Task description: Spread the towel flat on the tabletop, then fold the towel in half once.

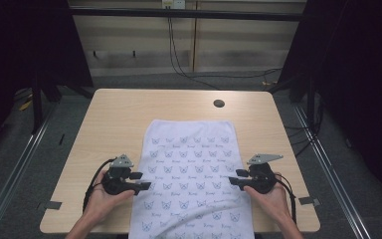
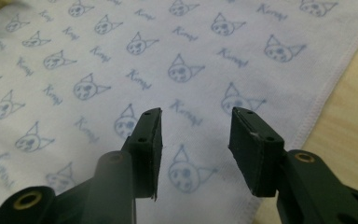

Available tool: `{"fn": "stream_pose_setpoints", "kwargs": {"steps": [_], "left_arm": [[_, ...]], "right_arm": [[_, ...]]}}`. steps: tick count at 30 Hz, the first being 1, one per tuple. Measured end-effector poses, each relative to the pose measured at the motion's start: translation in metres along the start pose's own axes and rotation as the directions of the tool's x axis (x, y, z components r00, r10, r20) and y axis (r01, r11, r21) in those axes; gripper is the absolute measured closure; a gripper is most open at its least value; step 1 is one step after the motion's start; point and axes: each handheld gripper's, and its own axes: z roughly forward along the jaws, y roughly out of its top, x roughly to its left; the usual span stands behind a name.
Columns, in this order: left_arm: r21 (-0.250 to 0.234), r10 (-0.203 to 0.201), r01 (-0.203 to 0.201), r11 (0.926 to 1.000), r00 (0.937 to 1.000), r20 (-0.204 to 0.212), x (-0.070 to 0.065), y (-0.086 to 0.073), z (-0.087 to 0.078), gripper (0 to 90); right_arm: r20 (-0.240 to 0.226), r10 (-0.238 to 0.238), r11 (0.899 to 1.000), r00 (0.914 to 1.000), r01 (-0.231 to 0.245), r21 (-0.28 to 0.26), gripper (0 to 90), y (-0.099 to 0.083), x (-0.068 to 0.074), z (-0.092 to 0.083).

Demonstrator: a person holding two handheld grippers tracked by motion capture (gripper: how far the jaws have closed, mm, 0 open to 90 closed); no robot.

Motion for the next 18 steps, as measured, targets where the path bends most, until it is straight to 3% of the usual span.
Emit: {"fn": "stream_pose_setpoints", "kwargs": {"steps": [3,5,14,16,18], "left_arm": [[-0.039,-0.024,0.024,0.9989,0.9997,-0.003,0.010,0.008,0.005,46.1],[-0.057,-0.042,0.041,0.9975,0.9991,-0.009,0.015,0.012,0.006,46.1],[-0.067,-0.071,0.069,0.9954,0.9969,-0.034,0.038,0.035,0.030,46.3],[-0.060,-0.060,0.057,0.9966,0.9971,-0.048,0.043,0.038,0.033,46.3],[-0.073,-0.063,0.056,0.9958,0.9937,-0.093,0.046,0.039,0.036,46.3]], "right_arm": [[0.005,-0.006,1.000,1.0000,0.007,-0.016,53.5,0.006,-0.003,0.004],[0.033,-0.011,1.000,0.9994,0.011,-0.012,53.0,0.009,-0.005,0.006],[0.056,0.001,1.000,0.9984,-0.001,-0.010,51.7,0.030,-0.024,0.029],[0.068,0.004,1.000,0.9977,-0.003,-0.016,51.1,0.036,-0.030,0.037],[0.062,0.033,0.999,0.9975,-0.032,-0.024,51.0,0.043,-0.038,0.044]]}}
